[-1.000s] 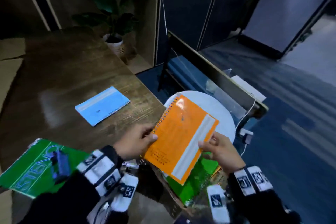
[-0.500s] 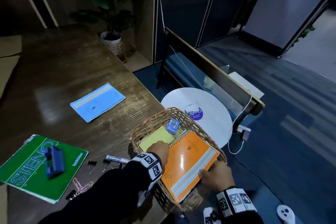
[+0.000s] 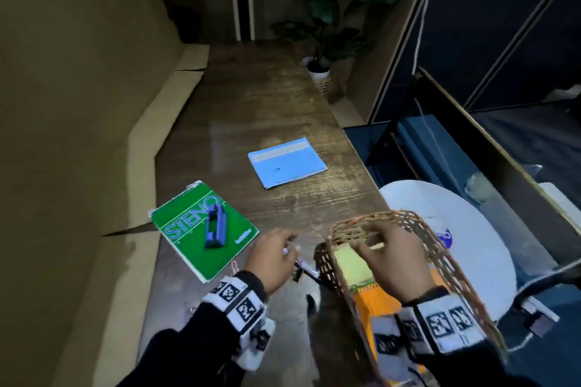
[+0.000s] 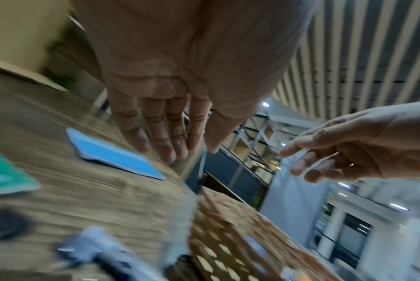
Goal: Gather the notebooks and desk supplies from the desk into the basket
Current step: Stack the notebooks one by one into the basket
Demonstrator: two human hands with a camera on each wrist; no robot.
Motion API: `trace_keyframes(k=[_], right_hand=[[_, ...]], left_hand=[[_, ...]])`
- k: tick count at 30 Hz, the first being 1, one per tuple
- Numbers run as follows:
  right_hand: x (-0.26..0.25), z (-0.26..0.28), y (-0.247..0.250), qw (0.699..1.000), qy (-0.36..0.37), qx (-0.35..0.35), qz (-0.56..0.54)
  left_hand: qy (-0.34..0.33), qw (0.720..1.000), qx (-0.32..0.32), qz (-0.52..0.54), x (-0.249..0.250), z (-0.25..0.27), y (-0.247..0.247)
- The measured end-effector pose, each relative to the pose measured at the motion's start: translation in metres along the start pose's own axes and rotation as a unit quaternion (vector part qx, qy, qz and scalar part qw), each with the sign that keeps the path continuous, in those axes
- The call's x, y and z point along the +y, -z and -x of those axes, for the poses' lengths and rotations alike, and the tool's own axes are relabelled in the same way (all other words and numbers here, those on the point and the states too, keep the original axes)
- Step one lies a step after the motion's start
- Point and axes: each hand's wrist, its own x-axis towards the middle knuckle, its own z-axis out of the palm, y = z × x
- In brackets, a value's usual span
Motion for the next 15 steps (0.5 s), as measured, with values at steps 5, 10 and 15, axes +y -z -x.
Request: trace_keyframes(k=[5,10,15], right_hand=[[-0.09,-0.053,-0.092,0.983,0.099,-0.151,0.032],[-0.131,-0.098,-0.162,0.965,0.058,-0.246,0.066],[-0.144,-0.133,-0.2,0.958,0.008,-0.281,0.065]], left_hand=[[0.173,0.975,0.124,0.069,-0.085,0.021,0.058],[0.355,0.892,0.198,0.2,-0.156,0.03,0.079],[0.427,0.808,0.223,0.34,-0.186,0.007,0.077]])
